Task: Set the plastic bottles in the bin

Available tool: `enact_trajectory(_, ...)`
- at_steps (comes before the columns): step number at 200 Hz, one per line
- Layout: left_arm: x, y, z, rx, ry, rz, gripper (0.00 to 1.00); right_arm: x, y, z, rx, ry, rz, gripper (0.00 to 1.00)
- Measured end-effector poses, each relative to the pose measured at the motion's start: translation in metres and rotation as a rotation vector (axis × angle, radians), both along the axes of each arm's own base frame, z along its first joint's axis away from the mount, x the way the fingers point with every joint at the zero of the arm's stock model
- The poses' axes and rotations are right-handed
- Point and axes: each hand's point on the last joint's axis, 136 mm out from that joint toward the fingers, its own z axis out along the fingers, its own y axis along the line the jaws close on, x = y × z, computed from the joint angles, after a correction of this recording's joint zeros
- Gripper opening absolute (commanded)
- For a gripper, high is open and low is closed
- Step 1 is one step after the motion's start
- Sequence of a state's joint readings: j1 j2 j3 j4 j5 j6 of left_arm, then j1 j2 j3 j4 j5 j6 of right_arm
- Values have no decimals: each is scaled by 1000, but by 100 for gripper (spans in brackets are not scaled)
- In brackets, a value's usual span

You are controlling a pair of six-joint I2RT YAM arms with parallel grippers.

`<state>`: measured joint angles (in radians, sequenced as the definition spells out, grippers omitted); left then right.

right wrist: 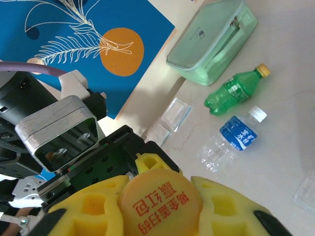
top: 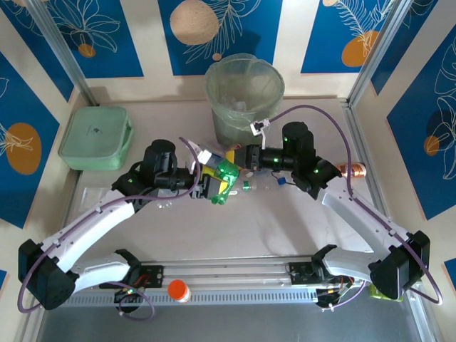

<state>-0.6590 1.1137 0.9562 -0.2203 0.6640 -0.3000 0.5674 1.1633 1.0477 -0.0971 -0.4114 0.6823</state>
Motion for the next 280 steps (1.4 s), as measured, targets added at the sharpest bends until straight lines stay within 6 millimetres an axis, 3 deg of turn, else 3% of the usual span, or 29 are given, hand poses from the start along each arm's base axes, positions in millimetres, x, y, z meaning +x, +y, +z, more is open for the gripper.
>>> enact_trajectory(15,0,1,1,4,-19,6,81,2,-2,0,3,8,-8,13)
enact_trajectory(48,5,17,25,-10,-138,109,83,14,-14,10,5,15,-60,12)
enact_trajectory(80,3,56,68,-78,-358,283,85,34,-36,53,16,-60,-156,11)
enact_trajectory(100,3,77,78,-94,-443,384,86,52,-51,81,-3,-123,-231,10)
enact_trajectory(139,17,95,70,-42,-490,504,86,101,-78,120,-89,-230,-394,8)
enact_trajectory(196,29,94,49,27,-470,527,86,188,-106,155,-235,-349,-603,7)
enact_trajectory(237,29,93,47,36,-475,523,86,257,-110,140,-390,-369,-706,5)
enact_trajectory(256,30,93,47,39,-474,523,86,284,-109,114,-490,-361,-737,6)
enact_trajectory(280,31,94,46,41,-475,529,86,299,-108,67,-638,-316,-743,6)
